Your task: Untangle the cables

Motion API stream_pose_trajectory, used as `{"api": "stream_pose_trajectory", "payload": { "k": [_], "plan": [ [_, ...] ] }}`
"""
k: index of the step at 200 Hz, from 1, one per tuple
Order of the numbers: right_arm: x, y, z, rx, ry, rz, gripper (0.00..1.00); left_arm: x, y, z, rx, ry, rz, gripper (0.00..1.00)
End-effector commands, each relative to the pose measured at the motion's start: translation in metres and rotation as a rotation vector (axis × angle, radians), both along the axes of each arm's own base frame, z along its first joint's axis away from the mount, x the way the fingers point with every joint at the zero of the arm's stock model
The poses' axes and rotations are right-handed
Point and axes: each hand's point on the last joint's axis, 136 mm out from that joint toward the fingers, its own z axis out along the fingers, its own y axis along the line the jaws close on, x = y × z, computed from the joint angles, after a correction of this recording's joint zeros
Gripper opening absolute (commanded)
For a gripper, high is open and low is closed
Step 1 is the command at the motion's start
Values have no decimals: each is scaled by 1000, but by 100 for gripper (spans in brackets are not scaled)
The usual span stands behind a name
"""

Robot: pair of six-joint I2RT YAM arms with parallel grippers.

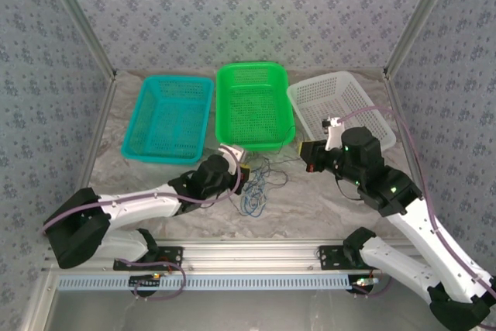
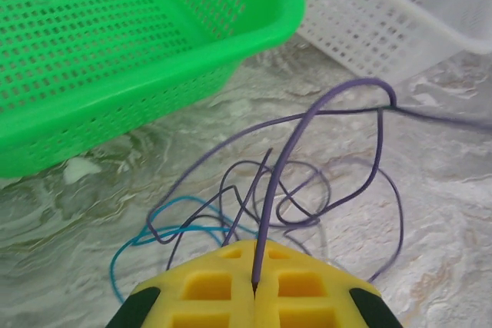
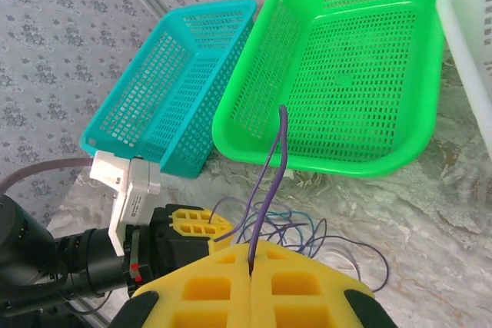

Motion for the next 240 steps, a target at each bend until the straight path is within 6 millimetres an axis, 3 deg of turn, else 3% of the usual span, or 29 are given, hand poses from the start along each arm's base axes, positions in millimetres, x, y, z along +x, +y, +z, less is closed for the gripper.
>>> {"api": "stream_pose_trajectory", "payload": {
  "k": [1,53,63,67,98,129,197,240],
  "plan": [
    [-7,-9,23,11,-36,-19,0,1,13,-4,55,-11,42,0],
    [-14,-23,61,-3,-116,-39,0,2,30,-22,117,23,108,0],
    [-14,-24,60,-9,-112,-41,0,1,30,-24,118,30,109,0],
    [-16,-26,74,9,-139,-43,0,1,31,-24,118,31,108,0],
    [-18,-20,88,30,-164,-11,0,0,30,-23,118,33,101,0],
    [-14,-21,100,11,-202,-12,0,0,28,-21,122,35,93,8],
    [15,-22,139,-85,-304,-38,0,0,28,-21,124,42,97,24],
    [40,-54,167,-185,-405,-191,0,0,32,-21,129,34,108,29]
  ]
}}
